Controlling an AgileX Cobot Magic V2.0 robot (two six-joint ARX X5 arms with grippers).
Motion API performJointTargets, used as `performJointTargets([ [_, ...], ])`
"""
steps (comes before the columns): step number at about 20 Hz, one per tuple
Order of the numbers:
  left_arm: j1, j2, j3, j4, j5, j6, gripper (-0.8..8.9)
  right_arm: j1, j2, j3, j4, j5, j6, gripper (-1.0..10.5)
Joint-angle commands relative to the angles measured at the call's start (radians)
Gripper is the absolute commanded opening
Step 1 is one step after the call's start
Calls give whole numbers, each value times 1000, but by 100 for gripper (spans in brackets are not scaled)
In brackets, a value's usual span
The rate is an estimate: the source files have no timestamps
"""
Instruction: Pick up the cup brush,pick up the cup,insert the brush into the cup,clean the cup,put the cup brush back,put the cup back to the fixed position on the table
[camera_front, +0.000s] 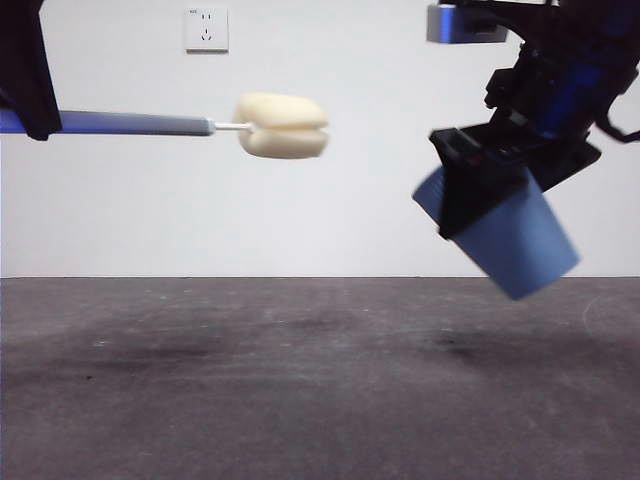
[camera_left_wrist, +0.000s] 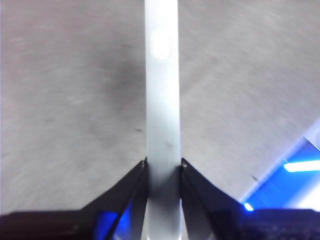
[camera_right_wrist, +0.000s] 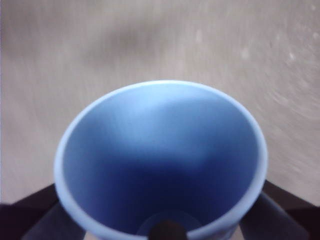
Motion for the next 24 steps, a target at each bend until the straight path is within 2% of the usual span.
performJointTargets([
  [1,0,17,0,-13,58,85,-9,53,4,32,-65,124,-172,-13],
  [3,-14,32,0,-57,75,133,-9,102,4,42,-102,248,-283,-13],
  [4,-26,39,0,-79,74,147,-9,122,4,44,-116,285,-327,-13],
  [10,-103,51,0,-93,76,151,-9,231,6,44,-150,424,-494,-13],
  [12,-137,51,0,-93,79,151,-9,264,8,44,-158,441,-529,-13],
  [20,-217,58,0,-90,101,121,-9,367,22,44,-173,467,-542,-13],
  [24,-244,117,0,-65,102,76,-9,447,33,44,-172,467,-542,-13],
])
